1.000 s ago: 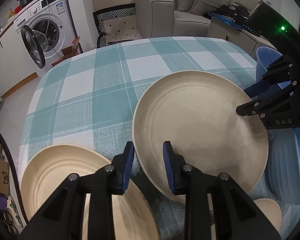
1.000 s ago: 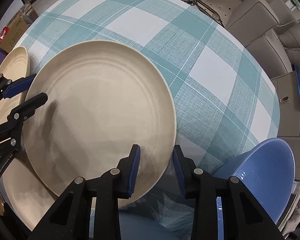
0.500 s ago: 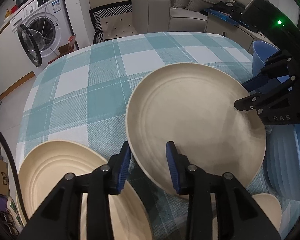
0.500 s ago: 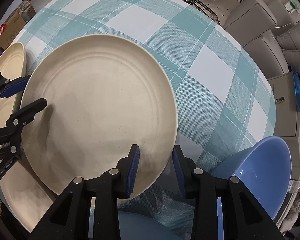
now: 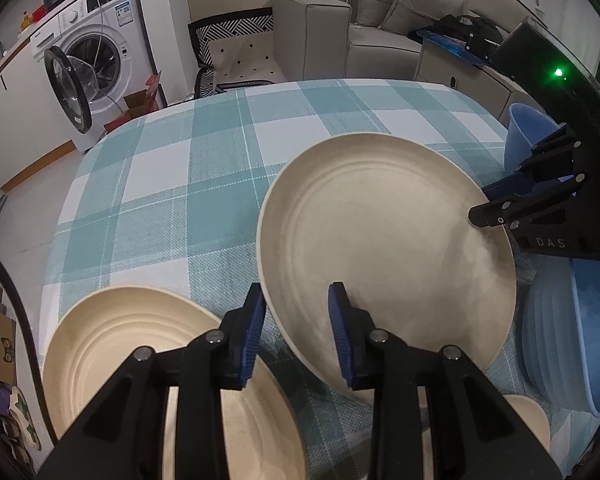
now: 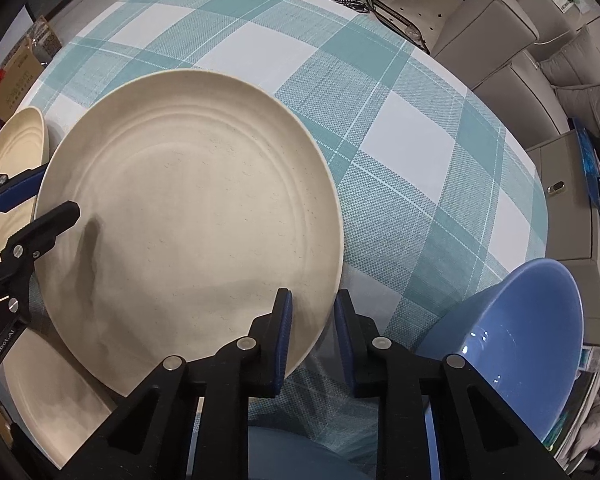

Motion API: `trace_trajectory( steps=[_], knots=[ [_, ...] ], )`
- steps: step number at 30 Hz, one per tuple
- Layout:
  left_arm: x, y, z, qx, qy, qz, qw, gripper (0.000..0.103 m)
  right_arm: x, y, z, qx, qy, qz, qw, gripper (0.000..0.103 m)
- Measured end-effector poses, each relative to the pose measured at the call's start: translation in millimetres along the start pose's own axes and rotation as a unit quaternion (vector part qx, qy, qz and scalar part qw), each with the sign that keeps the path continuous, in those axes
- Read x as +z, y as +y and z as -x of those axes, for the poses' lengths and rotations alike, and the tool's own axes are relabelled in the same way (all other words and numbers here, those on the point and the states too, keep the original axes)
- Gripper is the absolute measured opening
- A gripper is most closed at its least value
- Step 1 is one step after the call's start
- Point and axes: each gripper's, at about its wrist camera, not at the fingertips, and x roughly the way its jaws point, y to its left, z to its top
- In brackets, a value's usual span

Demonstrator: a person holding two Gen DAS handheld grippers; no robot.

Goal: Organize plates and bowls

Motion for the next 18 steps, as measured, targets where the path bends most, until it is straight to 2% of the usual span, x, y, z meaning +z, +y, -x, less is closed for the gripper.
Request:
trace_trajectory(
  steps=[18],
  knots=[
    [3, 9, 10, -0.001, -0.011, 0.015, 0.9998, 0.031, -1, -7, 12, 0.022, -0.021, -0.021, 0.999, 0.019]
  ],
)
